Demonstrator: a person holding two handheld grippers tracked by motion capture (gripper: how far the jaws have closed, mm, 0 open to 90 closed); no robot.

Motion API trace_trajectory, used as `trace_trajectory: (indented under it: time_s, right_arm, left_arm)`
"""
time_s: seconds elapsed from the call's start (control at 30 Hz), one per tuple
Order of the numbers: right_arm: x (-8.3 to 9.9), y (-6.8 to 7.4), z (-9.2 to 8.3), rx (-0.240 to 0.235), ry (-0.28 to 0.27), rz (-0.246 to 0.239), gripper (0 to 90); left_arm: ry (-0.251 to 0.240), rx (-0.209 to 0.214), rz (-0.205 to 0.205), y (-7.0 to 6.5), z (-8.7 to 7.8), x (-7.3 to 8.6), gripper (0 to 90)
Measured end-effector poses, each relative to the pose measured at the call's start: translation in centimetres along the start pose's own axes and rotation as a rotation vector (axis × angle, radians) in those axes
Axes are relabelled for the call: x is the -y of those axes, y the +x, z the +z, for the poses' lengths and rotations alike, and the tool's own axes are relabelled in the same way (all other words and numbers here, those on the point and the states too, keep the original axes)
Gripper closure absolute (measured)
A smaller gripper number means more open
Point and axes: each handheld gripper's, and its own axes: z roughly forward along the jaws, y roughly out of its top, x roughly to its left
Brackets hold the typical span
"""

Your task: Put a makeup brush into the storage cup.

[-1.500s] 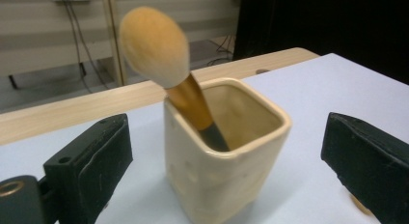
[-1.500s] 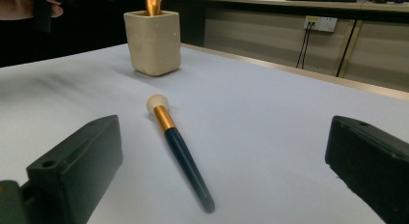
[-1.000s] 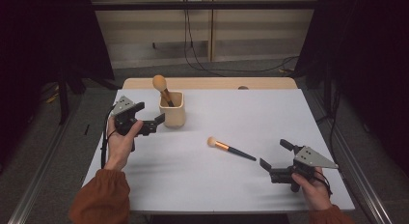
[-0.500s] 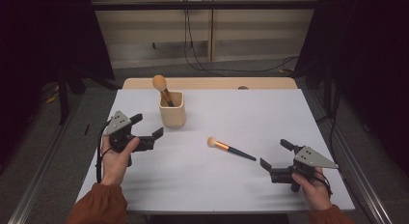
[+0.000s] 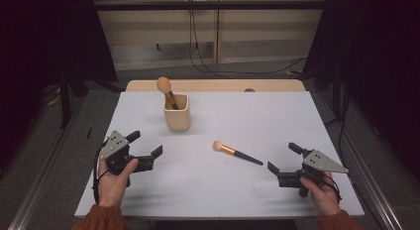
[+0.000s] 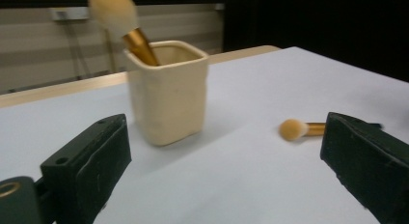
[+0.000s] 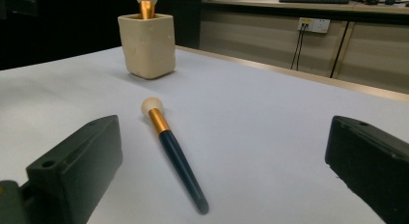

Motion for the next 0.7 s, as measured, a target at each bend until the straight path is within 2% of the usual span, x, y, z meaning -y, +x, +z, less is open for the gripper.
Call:
trace_trajectory:
  time_s: [0.07, 0.3, 0.7]
  right_arm:
    - [0.0, 0.0, 0.0, -0.001, 0.001, -0.003, 0.0]
    - [0.1, -0.2, -0.1, 0.007, -0.003, 0.002, 0.0]
    - [0.2, 0.0, -0.3, 0.005, 0.005, -0.004, 0.0]
  left_arm:
    - [-0.001, 0.016, -0.003, -0.1, -0.2, 0.4, 2.9]
    - [0.034, 0.004, 0.026, -1.1, -1.1, 1.7, 2.9]
    - [-0.003, -0.021, -0.020, -1.6, -3.2, 3.3, 2.9]
